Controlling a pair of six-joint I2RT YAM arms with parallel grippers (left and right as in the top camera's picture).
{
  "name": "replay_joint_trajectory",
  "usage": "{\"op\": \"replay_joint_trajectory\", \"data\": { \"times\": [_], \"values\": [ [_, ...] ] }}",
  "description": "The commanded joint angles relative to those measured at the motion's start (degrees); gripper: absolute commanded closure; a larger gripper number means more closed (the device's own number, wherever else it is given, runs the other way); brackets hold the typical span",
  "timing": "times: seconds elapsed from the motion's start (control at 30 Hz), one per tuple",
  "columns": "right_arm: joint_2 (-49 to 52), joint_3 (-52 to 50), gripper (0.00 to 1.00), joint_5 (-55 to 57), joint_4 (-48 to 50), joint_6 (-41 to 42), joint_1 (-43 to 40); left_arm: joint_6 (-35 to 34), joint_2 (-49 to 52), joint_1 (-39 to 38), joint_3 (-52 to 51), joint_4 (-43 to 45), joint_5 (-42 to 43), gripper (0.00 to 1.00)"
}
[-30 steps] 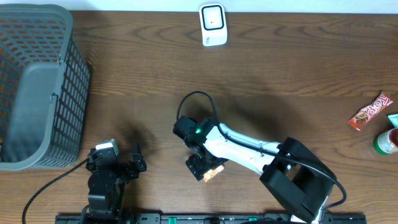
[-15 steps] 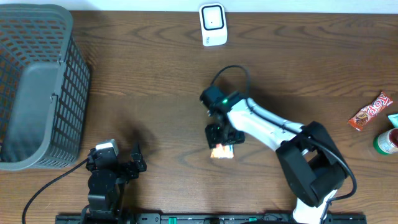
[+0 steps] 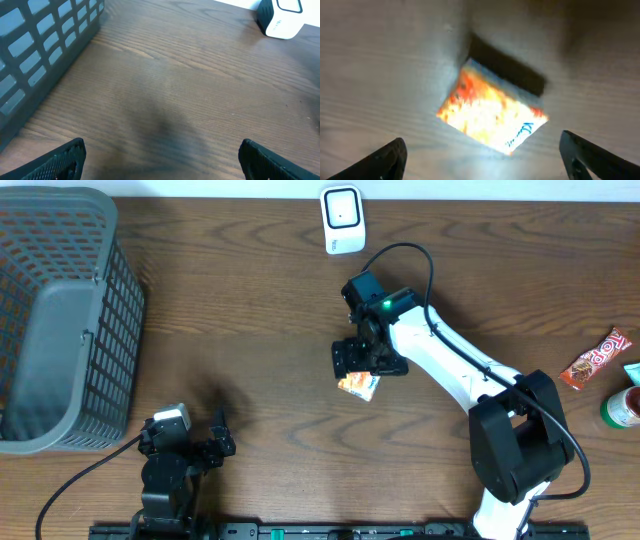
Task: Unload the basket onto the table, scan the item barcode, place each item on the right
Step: 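Grasp the orange tissue pack with the right gripper and lift it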
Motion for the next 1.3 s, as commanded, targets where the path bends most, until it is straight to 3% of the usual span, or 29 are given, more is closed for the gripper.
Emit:
{"op": "replay_joint_trajectory", "data": {
  "times": [0.0,0.17,0.43,0.63,0.8,1.03,1.27],
  "values": [
    [0.68,0.63,0.03,-1.18,-0.76,-0.28,0.11,1.03,-0.09,0.24,-0.31,-0.17,-0.15,0.02],
    [2.32,0.66,0.02,-2.89,-1.97,0.04,-0.15,1.03,-0.09,0.24,-0.31,-0.17,-0.15,0.02],
    [2.29,3.48,0.01,-20.09,-12.15,-0.94,-1.4,1.03,-0.09,0.24,-0.31,-0.17,-0.15,0.02],
    [2.34,2.99,0.01,-16.26,-8.11,0.46,-1.18,1.03,-0.09,0.24,-0.31,-0.17,-0.15,0.02],
    [2.47,2.99,0.01,-0.37,-5.53,10.82,-1.62,1.03,-0.09,0.24,-0.31,-0.17,-0.15,0.02],
    [2.86,2.99,0.01,-2.69,-4.63,10.84,-3.43,1.03,-0.09,0.24,-0.31,-0.17,-0.15,0.02],
    [3.28,2.97,0.01,1.75,-0.72,9.35,-0.59,1.03,-0.09,0.24,-0.31,-0.17,-0.15,0.02]
  ]
}}
